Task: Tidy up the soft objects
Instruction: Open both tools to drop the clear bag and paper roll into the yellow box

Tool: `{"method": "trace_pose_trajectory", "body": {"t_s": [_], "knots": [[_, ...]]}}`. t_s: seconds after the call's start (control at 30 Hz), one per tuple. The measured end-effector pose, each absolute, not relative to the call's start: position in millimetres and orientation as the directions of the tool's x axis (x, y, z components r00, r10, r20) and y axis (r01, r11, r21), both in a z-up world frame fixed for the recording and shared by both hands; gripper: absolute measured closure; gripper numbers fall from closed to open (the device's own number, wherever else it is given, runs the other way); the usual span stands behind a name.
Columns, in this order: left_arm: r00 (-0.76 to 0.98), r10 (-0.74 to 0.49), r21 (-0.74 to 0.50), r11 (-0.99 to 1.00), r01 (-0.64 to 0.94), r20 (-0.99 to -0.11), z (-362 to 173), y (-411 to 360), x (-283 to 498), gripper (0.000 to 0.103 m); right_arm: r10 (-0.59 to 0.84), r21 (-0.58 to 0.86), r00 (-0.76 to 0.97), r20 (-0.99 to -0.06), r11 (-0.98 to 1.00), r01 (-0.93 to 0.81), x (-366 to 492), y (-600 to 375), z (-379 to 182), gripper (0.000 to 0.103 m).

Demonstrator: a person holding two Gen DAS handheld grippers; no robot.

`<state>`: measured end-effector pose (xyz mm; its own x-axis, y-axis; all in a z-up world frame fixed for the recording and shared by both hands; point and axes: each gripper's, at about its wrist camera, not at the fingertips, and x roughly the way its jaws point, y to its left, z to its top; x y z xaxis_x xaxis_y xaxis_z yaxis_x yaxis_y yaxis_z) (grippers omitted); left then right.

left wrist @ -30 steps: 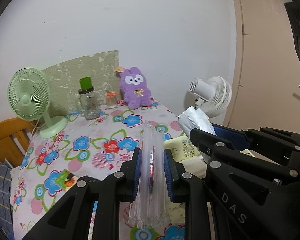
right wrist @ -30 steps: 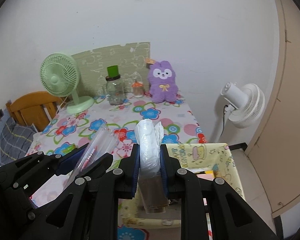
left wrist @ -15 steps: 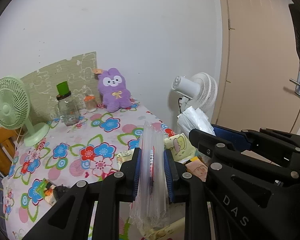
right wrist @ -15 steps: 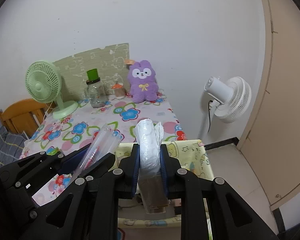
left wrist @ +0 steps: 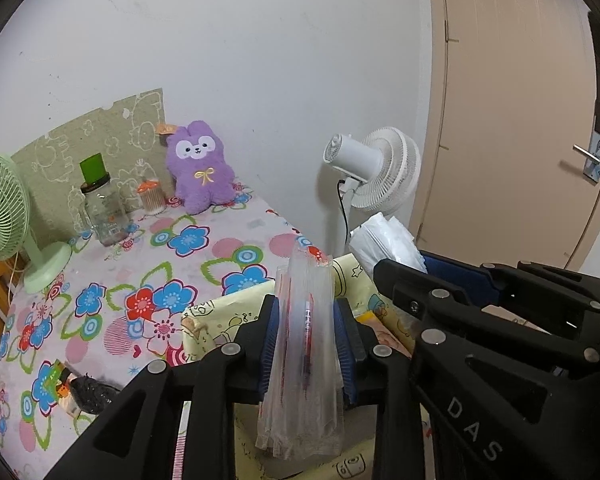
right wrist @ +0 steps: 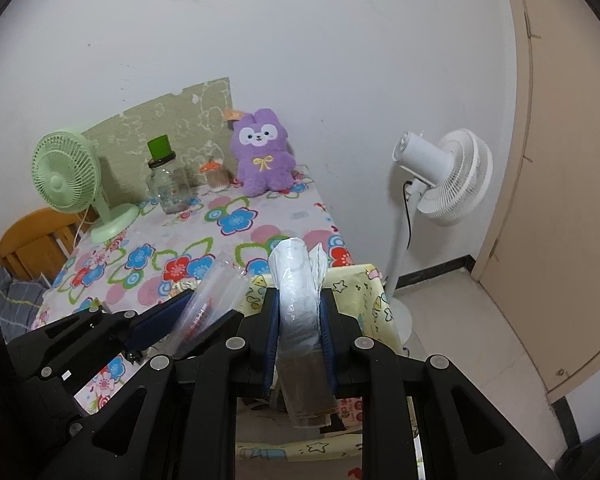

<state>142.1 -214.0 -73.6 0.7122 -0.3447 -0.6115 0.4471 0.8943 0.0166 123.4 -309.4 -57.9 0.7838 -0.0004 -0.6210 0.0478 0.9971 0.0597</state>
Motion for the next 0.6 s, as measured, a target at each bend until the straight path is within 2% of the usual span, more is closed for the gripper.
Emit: {"method": "trace_pose_trajectory", "body": {"t_s": [0.17, 0.23, 0.37, 0.4, 0.6], "knots": [[0.673, -0.366, 0.006, 0.876, 0.482, -0.643, -82, -222, 147, 0.053, -0.002, 0.071, 0.771, -0.637, 0.996, 0.061, 128, -318, -66, 0.081], [0.669, -0.358, 0.015, 0.875, 0.483, -0.652, -85, -222, 147, 0.040, -0.001, 0.076, 0.768, -0.640, 0.995, 0.065, 129, -319, -68, 0.081], [0.678, -0.338, 0.042, 0.877, 0.478, -0.653, -87, -222, 147, 0.028, 0.016, 0.097, 0.761, -0.649, 0.993, 0.061, 133, -320, -74, 0.081], [0.678, -0.336, 0.046, 0.877, 0.478, -0.654, -87, -222, 147, 0.020, 0.022, 0.102, 0.757, -0.653, 0.993, 0.059, 134, -320, -75, 0.081], [0.683, -0.304, 0.063, 0.888, 0.456, -0.665, -91, -215, 150, 0.014, 0.040, 0.124, 0.759, -0.650, 0.991, 0.054, 138, -315, -80, 0.081]]}}
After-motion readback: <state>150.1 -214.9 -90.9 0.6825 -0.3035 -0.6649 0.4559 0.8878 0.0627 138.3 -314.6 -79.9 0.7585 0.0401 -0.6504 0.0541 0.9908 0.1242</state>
